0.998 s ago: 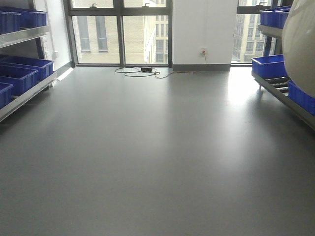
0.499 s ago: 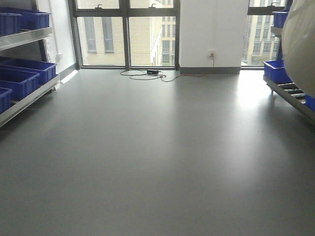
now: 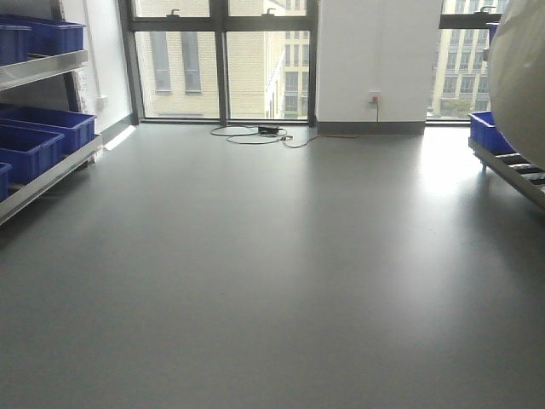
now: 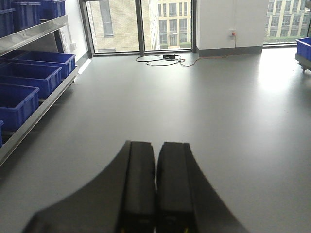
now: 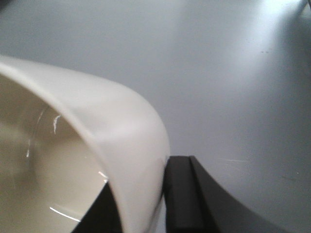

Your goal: Move white bin to right shelf second layer

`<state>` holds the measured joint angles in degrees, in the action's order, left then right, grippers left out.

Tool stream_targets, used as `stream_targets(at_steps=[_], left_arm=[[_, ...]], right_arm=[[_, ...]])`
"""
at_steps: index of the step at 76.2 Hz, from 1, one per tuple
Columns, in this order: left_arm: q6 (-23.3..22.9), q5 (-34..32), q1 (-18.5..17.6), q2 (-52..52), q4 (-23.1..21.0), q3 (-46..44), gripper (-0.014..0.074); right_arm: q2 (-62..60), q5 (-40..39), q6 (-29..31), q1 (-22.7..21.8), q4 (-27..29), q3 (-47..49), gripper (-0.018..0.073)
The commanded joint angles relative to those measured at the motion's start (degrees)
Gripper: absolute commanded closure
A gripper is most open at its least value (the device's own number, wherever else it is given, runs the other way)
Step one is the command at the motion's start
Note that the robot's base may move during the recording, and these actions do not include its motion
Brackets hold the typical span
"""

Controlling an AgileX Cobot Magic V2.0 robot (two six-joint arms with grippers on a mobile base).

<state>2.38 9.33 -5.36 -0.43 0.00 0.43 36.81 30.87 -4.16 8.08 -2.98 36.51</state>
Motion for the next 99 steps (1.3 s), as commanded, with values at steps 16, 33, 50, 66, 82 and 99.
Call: stream_targets(at_steps=[16,33,50,66,82,99], left_arm=[[-0.2,-4.9,-0.3,-0.9,0.0,2.1,0.0512],[-0.2,-4.9,-0.3,-0.9,0.0,2.1,0.0512],[-0.2,-4.9,-0.3,-0.9,0.0,2.1,0.0512],[-0.2,-4.9,-0.3,-0.9,0.0,2.1,0.0512],[-0.2,-4.9,-0.3,-0.9,0.0,2.1,0.0512],[-0.2,-4.9,-0.3,-0.9,0.0,2.1,0.0512]], right_arm=[[0.1,-5.3,-0.1,-0.3,-0.2,1.9,0.0504],[0.1,-5.3,-0.1,-0.3,-0.2,1.9,0.0504],[0.1,-5.3,-0.1,-0.3,-0.2,1.9,0.0504],[0.1,-5.3,-0.1,-0.3,-0.2,1.9,0.0504],[0.1,-5.3,-0.1,-0.3,-0.2,1.9,0.0504],[0.1,-5.2,-0.1,-0.3,-0.2,1.9,0.0504]])
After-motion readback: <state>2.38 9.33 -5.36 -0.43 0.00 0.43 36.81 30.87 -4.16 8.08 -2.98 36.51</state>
